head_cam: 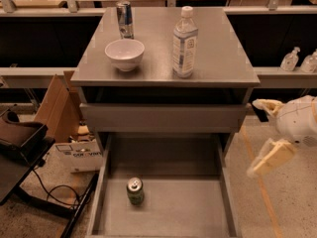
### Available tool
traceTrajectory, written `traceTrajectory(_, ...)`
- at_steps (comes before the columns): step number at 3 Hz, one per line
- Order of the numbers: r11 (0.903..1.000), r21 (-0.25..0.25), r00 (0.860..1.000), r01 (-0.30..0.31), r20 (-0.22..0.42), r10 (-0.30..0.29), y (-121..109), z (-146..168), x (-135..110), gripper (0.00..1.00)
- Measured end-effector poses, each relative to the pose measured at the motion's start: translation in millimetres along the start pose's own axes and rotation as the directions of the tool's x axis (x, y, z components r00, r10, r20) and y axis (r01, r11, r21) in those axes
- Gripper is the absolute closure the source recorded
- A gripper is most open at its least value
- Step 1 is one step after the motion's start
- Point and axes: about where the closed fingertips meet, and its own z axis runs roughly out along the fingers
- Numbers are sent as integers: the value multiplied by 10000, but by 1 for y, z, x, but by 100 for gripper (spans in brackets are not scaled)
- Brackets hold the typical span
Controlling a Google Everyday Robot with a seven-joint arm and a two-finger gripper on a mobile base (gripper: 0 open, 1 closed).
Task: Pick green can from middle drawer and place on counter
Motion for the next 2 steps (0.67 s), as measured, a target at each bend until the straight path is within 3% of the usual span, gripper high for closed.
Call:
traceTrajectory(1,9994,336,9812,-4,1928,-61,-10,50,19,0)
traceTrajectory(2,9991,179,9630,374,2666,-408,-3,86,35,0)
